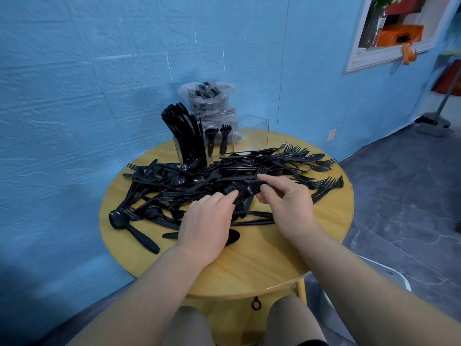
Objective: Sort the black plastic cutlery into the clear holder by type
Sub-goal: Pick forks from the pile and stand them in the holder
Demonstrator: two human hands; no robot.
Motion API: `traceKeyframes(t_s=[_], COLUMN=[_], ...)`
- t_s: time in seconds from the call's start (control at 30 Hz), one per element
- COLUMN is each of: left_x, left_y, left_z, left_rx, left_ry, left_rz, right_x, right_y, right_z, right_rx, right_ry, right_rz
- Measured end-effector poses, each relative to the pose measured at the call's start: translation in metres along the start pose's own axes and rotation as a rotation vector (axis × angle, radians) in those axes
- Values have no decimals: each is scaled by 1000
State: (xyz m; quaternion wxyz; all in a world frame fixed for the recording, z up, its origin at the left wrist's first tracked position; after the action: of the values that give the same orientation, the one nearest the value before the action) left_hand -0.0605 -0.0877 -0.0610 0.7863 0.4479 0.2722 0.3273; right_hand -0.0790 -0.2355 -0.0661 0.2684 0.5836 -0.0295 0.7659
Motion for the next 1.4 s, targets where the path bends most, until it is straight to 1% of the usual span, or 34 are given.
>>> traceKeyframes(t_s=[0.03,0.13,0.2,0.23,0.3,0.37,0.43,0.47,0.57,0.67,0.8,0.9,0.97,1.03,1.13,1.2,1.33,1.4], left_x=[0,-1,2,5,14,35,57,68,83,92,109,116,117,115,107,96,72,63], left_y=[3,21,34,39,51,61,66,66,51,27,9,-1,-3,-2,5,9,-3,-10], left_z=[4,19,33,40,56,73,87,93,104,110,115,115,114,112,106,98,78,70], left_rx=[-2,-77,-122,-131,-147,-164,-180,-170,-61,40,71,91,90,75,46,47,171,230], left_ry=[-3,-50,-70,-74,-46,26,77,94,90,73,88,86,81,74,68,57,57,48], left_rz=[-12,-65,-65,-43,3,36,86,112,138,131,148,159,149,129,80,41,-71,-68], right_x=[3,18,33,41,55,69,89,101,120,114,95,75,65,67,76,69,32,11], right_y=[0,1,0,0,7,23,36,36,10,-30,-79,-119,-124,-115,-82,-60,-31,-22], right_z=[3,15,24,29,43,63,83,93,117,140,162,166,167,165,152,136,97,83], right_rx=[-2,5,33,39,-4,-137,-268,-300,-295,-230,-45,205,296,293,195,193,278,316], right_ry=[-18,-88,-74,-50,18,106,254,347,580,662,656,663,584,540,505,447,300,236], right_rz=[64,276,343,336,251,159,48,-26,-255,-407,-493,-741,-811,-763,-642,-623,-708,-773])
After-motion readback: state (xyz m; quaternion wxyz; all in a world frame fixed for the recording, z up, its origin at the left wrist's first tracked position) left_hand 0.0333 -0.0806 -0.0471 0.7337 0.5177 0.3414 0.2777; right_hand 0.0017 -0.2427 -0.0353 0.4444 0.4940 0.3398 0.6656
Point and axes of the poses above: each hand's wrist, its own z-axis towards the middle knuckle, its own y-axis out of the back of the hand, x = y × z, the point moved 10 cm from there along z, towards the middle knuckle, and after that the axes turned 2 degrees about x, right-handed, at the moved point
